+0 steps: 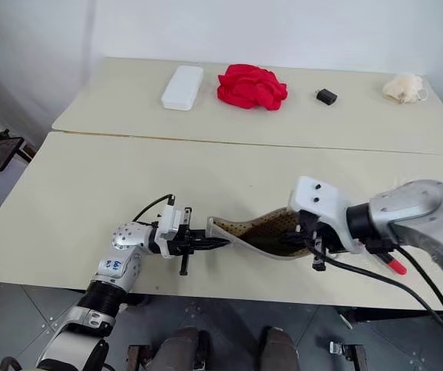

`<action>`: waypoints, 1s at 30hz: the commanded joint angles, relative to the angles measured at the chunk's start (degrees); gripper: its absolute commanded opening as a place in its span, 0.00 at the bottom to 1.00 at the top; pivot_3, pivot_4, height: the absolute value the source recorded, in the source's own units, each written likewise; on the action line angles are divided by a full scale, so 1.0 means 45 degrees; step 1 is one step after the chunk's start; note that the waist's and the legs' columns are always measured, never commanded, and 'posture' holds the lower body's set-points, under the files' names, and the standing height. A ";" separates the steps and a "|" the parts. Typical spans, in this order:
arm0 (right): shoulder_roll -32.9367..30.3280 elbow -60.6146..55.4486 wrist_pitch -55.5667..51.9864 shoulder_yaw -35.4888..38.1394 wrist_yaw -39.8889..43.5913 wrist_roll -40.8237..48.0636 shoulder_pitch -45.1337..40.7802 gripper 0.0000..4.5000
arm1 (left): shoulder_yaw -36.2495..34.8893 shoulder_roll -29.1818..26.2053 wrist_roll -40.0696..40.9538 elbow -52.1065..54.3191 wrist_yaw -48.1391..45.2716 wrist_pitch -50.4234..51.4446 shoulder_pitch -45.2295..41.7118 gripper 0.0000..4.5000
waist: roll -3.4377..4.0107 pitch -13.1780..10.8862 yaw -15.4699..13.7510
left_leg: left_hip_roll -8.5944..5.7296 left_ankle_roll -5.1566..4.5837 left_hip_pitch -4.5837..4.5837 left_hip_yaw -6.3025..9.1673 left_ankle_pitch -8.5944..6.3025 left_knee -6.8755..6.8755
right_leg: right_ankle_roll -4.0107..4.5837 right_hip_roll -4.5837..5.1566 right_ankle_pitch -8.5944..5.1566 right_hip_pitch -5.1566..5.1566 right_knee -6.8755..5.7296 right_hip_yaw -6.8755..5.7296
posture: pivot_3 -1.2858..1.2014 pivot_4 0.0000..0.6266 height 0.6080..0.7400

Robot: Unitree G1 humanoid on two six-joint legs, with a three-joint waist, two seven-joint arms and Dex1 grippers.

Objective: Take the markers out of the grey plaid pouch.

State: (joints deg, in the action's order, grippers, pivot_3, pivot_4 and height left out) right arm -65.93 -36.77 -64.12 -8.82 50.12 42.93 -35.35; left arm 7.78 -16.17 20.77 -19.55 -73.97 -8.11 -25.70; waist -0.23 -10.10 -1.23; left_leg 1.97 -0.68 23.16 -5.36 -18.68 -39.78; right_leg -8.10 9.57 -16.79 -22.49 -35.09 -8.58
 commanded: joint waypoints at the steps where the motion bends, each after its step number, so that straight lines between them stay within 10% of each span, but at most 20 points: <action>1: 0.0683 -0.0205 -0.0295 -0.0979 -0.1082 -0.1229 -0.0908 0.01 | 0.0117 0.0065 -0.0016 0.0241 0.0042 0.0159 0.0132 0.00 | 0.0003 0.0002 0.0011 | -0.0001 0.0000 0.0000 0.0002 0.0000 0.0001 | 0.0000 0.0001 0.0000 -0.0002 -0.0002 0.0003 | 0.52 0.24 1.00; 7: 0.1376 -0.0722 -0.0823 -0.2003 -0.0953 -0.1448 -0.1580 0.13 | 0.0178 0.0071 -0.0028 0.0440 0.0050 0.0344 0.0196 0.00 | 0.0003 0.0002 -0.0008 | -0.0005 -0.0001 0.0007 -0.0005 -0.0001 0.0001 | 0.0000 0.0000 0.0000 -0.0002 0.0002 -0.0002 | 0.52 0.24 1.00; 18: 0.1642 -0.0611 -0.0648 -0.1938 -0.0814 -0.2107 -0.1623 0.93 | 0.0138 0.0005 0.0043 0.0512 0.0067 0.0678 0.0096 0.00 | 0.0003 0.0002 0.0006 | -0.0004 -0.0001 0.0006 -0.0014 -0.0001 0.0000 | 0.0000 0.0000 0.0000 -0.0003 -0.0003 -0.0003 | 0.52 0.24 1.00; 30: 0.2332 -0.0048 0.0340 -0.3655 -0.0811 -0.4069 -0.1833 0.93 | 0.0195 0.0035 0.0126 0.0667 -0.0075 0.0909 0.0079 0.00 | 0.0003 0.0002 0.0029 | -0.0004 -0.0001 0.0004 -0.0020 0.0000 0.0000 | 0.0000 0.0000 0.0000 -0.0004 -0.0006 -0.0003 | 0.52 0.24 1.00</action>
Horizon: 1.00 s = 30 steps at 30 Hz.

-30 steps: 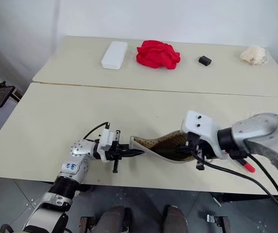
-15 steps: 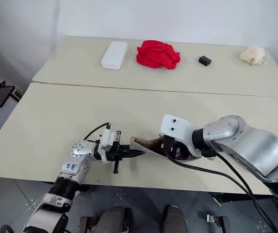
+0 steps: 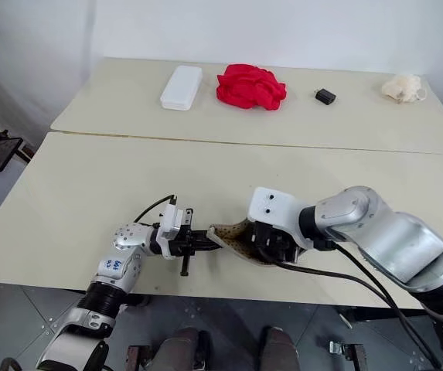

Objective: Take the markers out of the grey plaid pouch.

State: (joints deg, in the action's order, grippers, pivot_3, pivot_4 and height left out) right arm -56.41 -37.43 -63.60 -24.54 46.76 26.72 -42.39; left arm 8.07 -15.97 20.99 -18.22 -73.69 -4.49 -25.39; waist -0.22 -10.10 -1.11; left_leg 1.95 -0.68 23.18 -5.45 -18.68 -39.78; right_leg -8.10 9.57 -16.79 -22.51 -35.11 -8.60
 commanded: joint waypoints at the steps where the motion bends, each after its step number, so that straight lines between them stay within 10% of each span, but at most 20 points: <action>1: 0.0289 0.0180 0.0232 -0.0248 -0.0027 -0.0610 -0.0306 0.93 | 0.0134 -0.0007 0.0070 0.0371 -0.0148 0.0118 0.0001 0.00 | 0.0000 0.0000 0.0008 | 0.0000 0.0000 0.0000 0.0001 0.0000 0.0000 | 0.0000 0.0000 0.0000 0.0000 -0.0002 -0.0001 | 0.52 0.24 1.00; 5: 0.0637 0.0651 0.0272 -0.0607 0.0130 -0.1057 -0.0539 0.89 | 0.0138 0.0005 0.0080 0.0399 -0.0175 0.0202 -0.0040 0.00 | 0.0000 0.0000 0.0039 | 0.0000 0.0000 0.0000 -0.0001 0.0000 0.0000 | 0.0000 0.0000 0.0000 0.0000 -0.0003 -0.0001 | 0.52 0.24 1.00; 11: 0.0538 0.0816 0.0571 -0.0928 0.0632 -0.1660 -0.0799 0.52 | 0.0137 -0.0032 0.0102 0.0481 -0.0248 0.0302 0.0003 0.00 | 0.0000 0.0000 0.0040 | 0.0000 0.0000 0.0000 -0.0001 0.0000 0.0000 | 0.0000 -0.0001 0.0000 -0.0001 -0.0004 -0.0002 | 0.52 0.24 1.00; 30: 0.1254 0.3102 0.2445 -0.3857 0.2000 -0.5717 -0.1692 0.52 | 0.0103 0.0156 0.0229 0.0248 -0.0531 0.0525 -0.0248 0.00 | 0.0000 0.0000 0.0140 | -0.0001 0.0003 0.0002 -0.0008 0.0002 0.0002 | 0.0000 -0.0001 0.0000 -0.0010 -0.0011 -0.0003 | 0.52 0.24 1.00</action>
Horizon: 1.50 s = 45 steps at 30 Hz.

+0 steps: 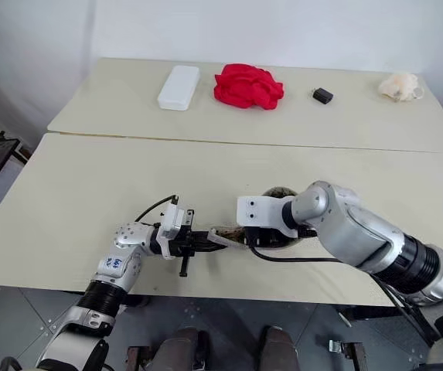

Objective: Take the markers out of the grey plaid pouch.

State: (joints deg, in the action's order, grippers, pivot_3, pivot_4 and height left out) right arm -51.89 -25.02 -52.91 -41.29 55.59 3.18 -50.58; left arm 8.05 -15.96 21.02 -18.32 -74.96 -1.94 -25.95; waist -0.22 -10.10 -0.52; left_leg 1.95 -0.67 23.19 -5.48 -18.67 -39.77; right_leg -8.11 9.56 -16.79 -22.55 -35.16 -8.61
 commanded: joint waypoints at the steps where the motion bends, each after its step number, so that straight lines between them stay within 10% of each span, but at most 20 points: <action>1: 0.0337 0.0454 0.0033 -0.0145 0.0108 -0.0525 0.0235 0.52 | 0.0095 0.0174 0.0224 0.0255 -0.0237 -0.0047 -0.0135 0.00 | 0.0000 0.0000 0.0023 | 0.0000 0.0000 0.0000 -0.0001 0.0000 0.0000 | 0.0000 0.0000 0.0000 0.0000 0.0001 0.0000 | 0.52 0.24 1.00; 9: 0.0320 0.0503 0.0060 -0.0169 0.1243 -0.0604 0.0802 0.52 | -0.0073 0.0165 0.0243 0.0263 -0.0128 -0.0099 -0.0092 0.00 | 0.0000 0.0000 0.0103 | 0.0000 0.0000 -0.0001 0.0002 0.0000 0.0001 | 0.0000 0.0000 0.0000 0.0004 0.0000 -0.0002 | 0.52 0.24 1.00; 17: 0.0376 0.0525 0.1188 0.0101 0.1560 -0.1554 0.0814 0.10 | -0.0185 0.0106 0.0277 0.0424 0.0030 0.0007 -0.0003 0.00 | 0.0000 0.0000 0.0109 | -0.0001 0.0000 -0.0002 0.0004 0.0000 0.0000 | 0.0000 0.0000 0.0000 0.0005 0.0001 -0.0002 | 0.52 0.24 1.00; 45: 0.0391 -0.0691 0.7748 0.4225 0.2521 -0.0864 0.3639 0.10 | -0.1052 -0.0256 0.1747 0.2015 0.0951 0.4090 0.0023 0.00 | -0.0001 -0.0001 0.0104 | -0.0003 0.0003 -0.0001 0.0003 0.0002 0.0003 | -0.0001 0.0000 0.0000 0.0008 0.0006 -0.0003 | 0.52 0.24 1.00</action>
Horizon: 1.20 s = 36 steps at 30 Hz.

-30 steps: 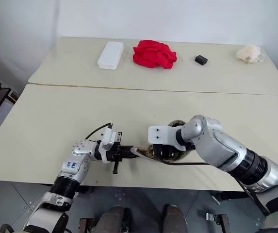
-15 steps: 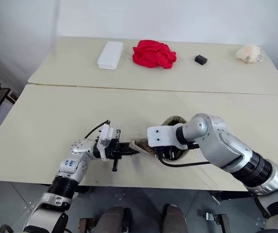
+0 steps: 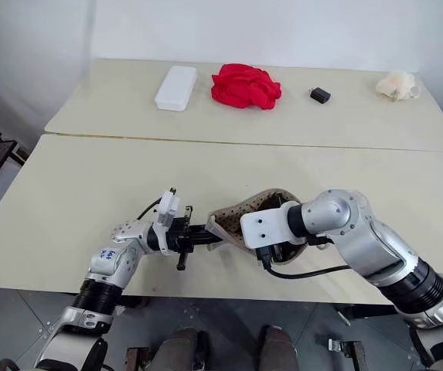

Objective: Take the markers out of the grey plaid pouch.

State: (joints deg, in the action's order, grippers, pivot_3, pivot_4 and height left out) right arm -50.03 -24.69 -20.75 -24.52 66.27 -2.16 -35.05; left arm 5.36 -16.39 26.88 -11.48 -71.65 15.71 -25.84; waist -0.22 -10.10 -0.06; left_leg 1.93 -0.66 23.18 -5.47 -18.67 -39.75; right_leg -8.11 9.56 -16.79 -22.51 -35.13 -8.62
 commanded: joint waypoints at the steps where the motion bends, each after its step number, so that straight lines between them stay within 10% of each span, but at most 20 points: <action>1: -0.0033 -0.0775 0.0676 0.0629 0.0139 0.0354 0.0260 0.10 | -0.0447 -0.0177 0.0445 0.0539 0.0207 0.0203 0.0025 0.00 | 0.0000 0.0000 0.0003 | 0.0000 0.0000 0.0000 0.0000 0.0000 0.0000 | 0.0000 0.0000 0.0000 0.0000 0.0000 0.0000 | 0.52 0.24 1.00; 14: 0.0220 -0.1116 -0.1185 0.4590 0.1010 0.5792 0.1431 0.10 | -0.0187 -0.0532 0.0119 0.0801 0.0015 -0.0282 0.0395 0.00 | -0.0001 -0.0001 -0.0045 | 0.0000 -0.0001 -0.0002 0.0008 0.0000 -0.0001 | 0.0000 0.0001 0.0000 0.0011 0.0007 -0.0001 | 0.52 0.24 1.00; 36: -0.2442 0.0369 -0.1135 0.3001 -0.0093 0.1834 0.1011 0.10 | 0.0323 -0.0911 -0.0199 0.0800 0.0101 -0.1539 0.0776 0.00 | -0.0001 -0.0001 -0.0064 | -0.0001 -0.0001 -0.0005 0.0004 0.0000 -0.0003 | 0.0000 0.0000 0.0000 0.0009 0.0006 0.0001 | 0.52 0.24 1.00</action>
State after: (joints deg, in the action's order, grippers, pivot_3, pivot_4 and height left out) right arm -57.86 -26.42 -23.33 -15.93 67.58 8.54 -30.32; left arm 9.23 -17.16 26.31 -7.46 -70.30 9.29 -24.39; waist -0.23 -10.10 -0.35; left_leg 1.93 -0.66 23.16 -5.45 -18.67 -39.76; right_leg -8.11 9.56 -16.79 -22.47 -35.10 -8.62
